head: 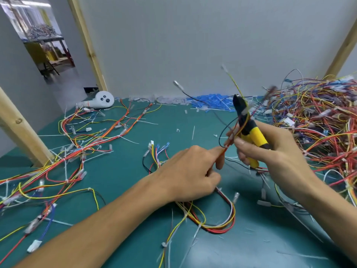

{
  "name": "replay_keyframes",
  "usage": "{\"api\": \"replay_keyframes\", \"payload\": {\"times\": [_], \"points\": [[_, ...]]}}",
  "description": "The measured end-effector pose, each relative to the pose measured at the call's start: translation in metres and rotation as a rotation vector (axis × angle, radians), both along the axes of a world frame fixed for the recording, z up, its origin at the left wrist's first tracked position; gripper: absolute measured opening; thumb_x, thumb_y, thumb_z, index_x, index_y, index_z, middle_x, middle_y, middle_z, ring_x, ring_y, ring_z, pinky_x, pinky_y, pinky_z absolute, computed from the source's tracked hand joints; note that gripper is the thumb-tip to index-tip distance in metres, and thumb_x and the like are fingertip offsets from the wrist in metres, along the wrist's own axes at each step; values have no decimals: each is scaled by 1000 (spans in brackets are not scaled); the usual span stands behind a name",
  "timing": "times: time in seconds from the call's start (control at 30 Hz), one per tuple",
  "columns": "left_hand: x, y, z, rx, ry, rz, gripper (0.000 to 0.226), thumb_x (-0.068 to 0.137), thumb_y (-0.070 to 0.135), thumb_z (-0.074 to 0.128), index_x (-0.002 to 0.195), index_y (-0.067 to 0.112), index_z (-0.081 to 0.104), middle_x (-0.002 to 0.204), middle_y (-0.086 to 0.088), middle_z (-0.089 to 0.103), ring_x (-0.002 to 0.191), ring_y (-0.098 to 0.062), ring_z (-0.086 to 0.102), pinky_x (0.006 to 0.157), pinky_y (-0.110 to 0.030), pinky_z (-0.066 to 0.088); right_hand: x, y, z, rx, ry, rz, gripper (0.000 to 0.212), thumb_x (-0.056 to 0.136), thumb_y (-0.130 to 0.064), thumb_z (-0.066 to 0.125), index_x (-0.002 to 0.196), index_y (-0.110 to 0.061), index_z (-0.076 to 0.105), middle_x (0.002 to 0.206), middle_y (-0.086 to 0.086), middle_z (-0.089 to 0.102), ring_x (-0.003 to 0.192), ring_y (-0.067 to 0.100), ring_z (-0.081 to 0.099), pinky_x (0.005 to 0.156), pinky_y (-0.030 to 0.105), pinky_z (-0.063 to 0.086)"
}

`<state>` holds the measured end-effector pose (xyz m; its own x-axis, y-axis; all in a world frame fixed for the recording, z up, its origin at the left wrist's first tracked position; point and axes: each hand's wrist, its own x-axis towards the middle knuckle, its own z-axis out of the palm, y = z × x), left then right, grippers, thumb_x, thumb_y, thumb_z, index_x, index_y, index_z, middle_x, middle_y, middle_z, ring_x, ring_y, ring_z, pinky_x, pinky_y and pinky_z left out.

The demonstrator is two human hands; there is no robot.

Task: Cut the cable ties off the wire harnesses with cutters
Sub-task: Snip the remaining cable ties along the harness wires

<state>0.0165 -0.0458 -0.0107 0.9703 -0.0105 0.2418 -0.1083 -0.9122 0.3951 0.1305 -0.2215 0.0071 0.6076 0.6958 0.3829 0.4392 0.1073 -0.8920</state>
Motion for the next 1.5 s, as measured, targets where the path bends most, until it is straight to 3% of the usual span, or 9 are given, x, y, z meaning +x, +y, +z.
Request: {"api": "replay_keyframes", "payload": {"times": [0.23,0.4,0.47,0.57,0.73,0.87,1.1,1.3,1.5], "points": [[1,-1,-1,-38,-11,-43,14,85,29,54,97,33,50,62,8,51,62,-13,50,63,-39,48,-1,5,-5,-8,66,3,6,91,-4,75,93,-3,70,66,2,55,57,15,47,52,19,40],[0,4,4,-212,-15,-94,6,98,23,58,100,22,64,67,3,56,63,-13,53,61,-34,50,7,7,-8,163,303,-165,10,92,-4,74,99,-6,67,72,15,59,52,23,53,49,29,49],[3,15,7,-285,-102,9,11,95,9,59,97,15,68,66,1,61,60,-9,53,60,-26,47,15,5,-8,246,392,-222,15,96,-3,70,110,-2,64,81,15,65,62,24,66,58,36,58],[6,31,13,-355,-183,164,16,86,-1,60,93,10,70,67,-5,68,61,-17,58,67,-36,51,28,0,-3,342,433,-249,20,102,2,60,122,3,59,106,19,70,96,31,79,78,42,64],[2,39,25,-391,40,-10,19,87,27,63,95,13,72,76,0,68,73,-14,62,71,-33,48,33,-4,-1,268,277,-343,17,105,-3,58,119,-6,66,106,4,73,103,21,78,78,45,66],[-7,20,15,-18,221,-182,36,79,63,78,94,32,68,89,11,61,86,-12,55,81,-24,41,30,-3,-1,270,294,-340,20,107,0,53,122,0,64,103,1,72,105,21,77,79,47,66],[-4,22,14,-88,75,-185,15,89,21,80,82,17,68,80,6,60,78,-19,57,73,-24,43,34,-6,3,263,275,-426,12,106,-1,52,108,-6,63,115,14,73,101,19,78,66,44,62],[-2,31,14,-294,124,-163,13,96,28,62,89,18,60,82,6,72,77,-11,61,72,-24,44,40,-10,6,259,326,-451,12,104,-2,53,104,-10,62,110,10,78,101,20,78,83,46,57],[2,34,11,-469,77,-155,9,95,19,57,101,16,63,71,-12,50,66,-26,40,63,-31,34,36,-10,8,291,394,-386,14,105,2,50,109,-6,61,121,18,74,104,24,77,82,49,61]]}}
